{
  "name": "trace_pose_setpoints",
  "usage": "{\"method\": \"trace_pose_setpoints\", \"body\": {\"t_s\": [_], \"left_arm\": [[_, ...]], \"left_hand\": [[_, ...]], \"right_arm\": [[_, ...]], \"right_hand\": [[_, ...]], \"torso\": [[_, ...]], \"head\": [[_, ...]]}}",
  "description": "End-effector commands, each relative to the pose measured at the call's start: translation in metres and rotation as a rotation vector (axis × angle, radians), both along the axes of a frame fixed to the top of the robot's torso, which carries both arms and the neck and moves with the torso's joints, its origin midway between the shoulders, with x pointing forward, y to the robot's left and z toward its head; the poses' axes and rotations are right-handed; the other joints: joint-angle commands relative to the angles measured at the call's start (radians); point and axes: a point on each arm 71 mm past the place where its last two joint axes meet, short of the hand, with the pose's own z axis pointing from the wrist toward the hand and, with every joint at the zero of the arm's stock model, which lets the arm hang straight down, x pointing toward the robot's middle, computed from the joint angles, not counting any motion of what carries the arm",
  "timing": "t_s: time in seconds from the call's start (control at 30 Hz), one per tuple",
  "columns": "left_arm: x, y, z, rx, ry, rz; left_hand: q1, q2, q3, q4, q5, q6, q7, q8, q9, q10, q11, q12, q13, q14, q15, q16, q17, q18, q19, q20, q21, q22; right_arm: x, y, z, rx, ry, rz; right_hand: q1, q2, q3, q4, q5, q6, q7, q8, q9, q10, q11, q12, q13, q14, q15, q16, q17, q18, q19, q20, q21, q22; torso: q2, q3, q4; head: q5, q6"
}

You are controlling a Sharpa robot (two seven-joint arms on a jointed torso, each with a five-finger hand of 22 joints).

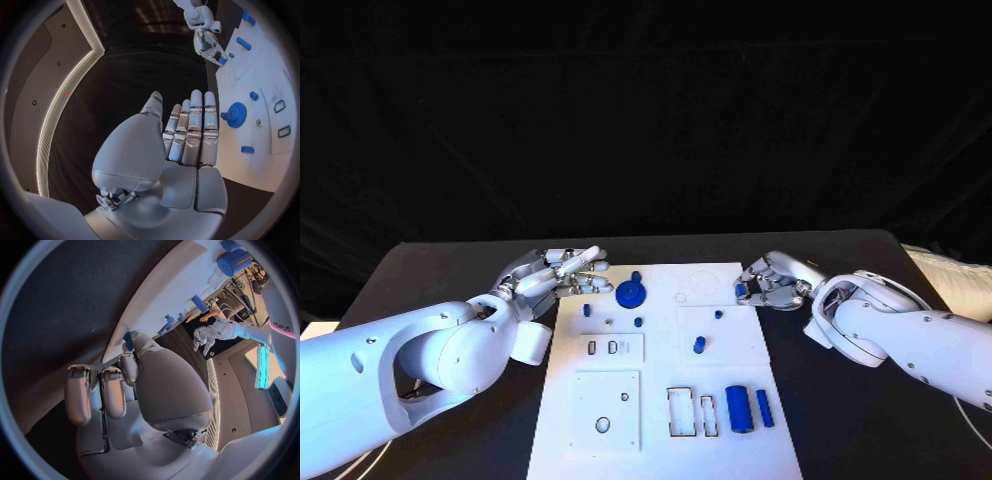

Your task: Assemble the parts on the task board

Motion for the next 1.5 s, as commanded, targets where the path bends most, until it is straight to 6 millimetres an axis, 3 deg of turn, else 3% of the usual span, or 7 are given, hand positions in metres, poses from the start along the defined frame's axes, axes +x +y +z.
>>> {"method": "trace_pose_setpoints", "body": {"t_s": [0.03, 0.47, 0.6, 0.77, 1.03, 1.33, 1.5], "left_arm": [[-0.001, -0.002, 0.001, -0.012, -0.005, -0.017], [0.000, -0.001, 0.001, -0.010, -0.004, -0.013], [0.002, 0.002, 0.000, -0.008, -0.005, -0.007], [0.005, 0.008, -0.001, -0.004, -0.009, 0.009], [0.007, 0.011, -0.001, -0.002, -0.011, 0.016], [0.006, 0.012, -0.001, -0.002, -0.012, 0.019], [0.006, 0.013, 0.000, -0.002, -0.013, 0.021]], "left_hand": [[0.002, 0.010, 0.002, -0.006, -0.001, -0.005, 0.000, -0.004, 0.000, -0.004, -0.001, -0.006, -0.001, -0.001, 0.007, -0.005, 0.001, 0.012, 0.000, 0.004, -0.005, -0.001], [0.002, 0.010, 0.002, -0.006, -0.001, -0.005, 0.000, -0.004, 0.000, -0.004, -0.001, -0.006, -0.001, -0.001, 0.007, -0.005, 0.001, 0.012, 0.000, 0.004, -0.005, -0.001], [0.003, 0.012, 0.002, -0.007, -0.001, -0.005, 0.000, -0.004, 0.000, -0.004, -0.001, -0.006, 0.000, 0.000, 0.007, -0.005, 0.002, 0.013, 0.000, 0.004, -0.006, -0.001], [0.003, 0.012, 0.003, -0.007, -0.001, -0.005, -0.001, -0.004, 0.000, -0.004, -0.001, -0.006, 0.000, 0.000, 0.007, -0.006, 0.002, 0.013, 0.000, 0.004, -0.006, -0.001], [0.005, 0.013, 0.003, -0.009, -0.001, -0.004, -0.001, -0.004, 0.000, -0.003, -0.001, -0.007, 0.000, 0.000, 0.007, -0.006, 0.002, 0.013, 0.000, 0.004, -0.006, -0.002], [0.005, 0.013, 0.003, -0.009, -0.001, -0.004, -0.001, -0.004, 0.000, -0.003, -0.001, -0.007, 0.000, 0.000, 0.007, -0.006, 0.002, 0.013, 0.000, 0.004, -0.006, -0.002], [0.005, 0.013, 0.003, -0.009, -0.001, -0.004, -0.001, -0.004, 0.000, -0.003, -0.001, -0.007, 0.000, 0.000, 0.007, -0.006, 0.002, 0.013, 0.000, 0.004, -0.006, -0.002]], "right_arm": [[-0.001, 0.001, -0.003, -0.028, 0.004, 0.011], [-0.005, 0.012, 0.005, 0.025, -0.013, -0.013], [-0.010, 0.028, 0.014, 0.035, 0.006, -0.011], [-0.019, 0.065, 0.027, 0.026, -0.004, 0.029], [-0.033, 0.128, 0.033, -0.008, -0.051, 0.135], [-0.048, 0.181, 0.011, -0.034, -0.027, 0.222], [-0.055, 0.198, -0.004, -0.069, -0.002, 0.256]], "right_hand": [[0.009, 0.027, 0.014, -0.005, -0.013, 0.026, -0.010, 0.015, 0.009, 0.024, -0.035, 0.006, -0.029, 0.095, -0.011, 0.004, 0.215, -0.015, 0.028, -0.010, 0.004, 0.090], [-0.009, 0.034, 0.032, -0.016, -0.037, 0.057, -0.028, 0.035, 0.019, 0.033, -0.050, 0.012, -0.024, 0.097, -0.024, 0.007, 0.221, -0.015, 0.028, -0.024, 0.003, 0.090], [-0.033, 0.030, 0.025, -0.008, -0.044, 0.056, -0.029, 0.036, 0.019, 0.034, -0.052, 0.012, -0.023, 0.098, -0.026, 0.010, 0.226, -0.015, 0.028, -0.026, 0.003, 0.090], [-0.043, 0.034, 0.026, -0.003, -0.046, 0.056, -0.031, 0.036, 0.020, 0.036, -0.053, 0.013, -0.022, 0.098, -0.027, 0.011, 0.228, -0.015, 0.027, -0.028, 0.002, 0.089], [-0.046, 0.040, 0.030, -0.002, -0.039, 0.056, -0.033, 0.037, 0.020, 0.038, -0.054, 0.015, -0.020, 0.099, -0.028, 0.012, 0.230, -0.015, 0.027, -0.029, 0.001, 0.087], [-0.048, 0.042, 0.036, -0.006, -0.021, 0.055, -0.034, 0.038, 0.021, 0.039, -0.056, 0.014, -0.020, 0.098, -0.030, 0.011, 0.229, -0.015, 0.027, -0.031, 0.001, 0.086], [-0.050, 0.040, 0.036, -0.007, -0.019, 0.054, -0.033, 0.037, 0.021, 0.038, -0.056, 0.010, -0.023, 0.098, -0.030, 0.011, 0.228, -0.014, 0.026, -0.031, 0.000, 0.084]], "torso": [[0.000, 0.0007, 0.0001], [-0.001, 0.0002, 0.0000], [-0.001, -0.0016, 0.0017], [-0.003, -0.0043, 0.0045], [-0.006, -0.0145, 0.0228], [-0.005, -0.0250, 0.0407], [-0.004, -0.0264, 0.0429]], "head": [[0.000, 0.000], [0.006, 0.001], [0.004, 0.001], [0.005, -0.001], [0.020, -0.019], [0.040, -0.037], [0.046, -0.046]]}}
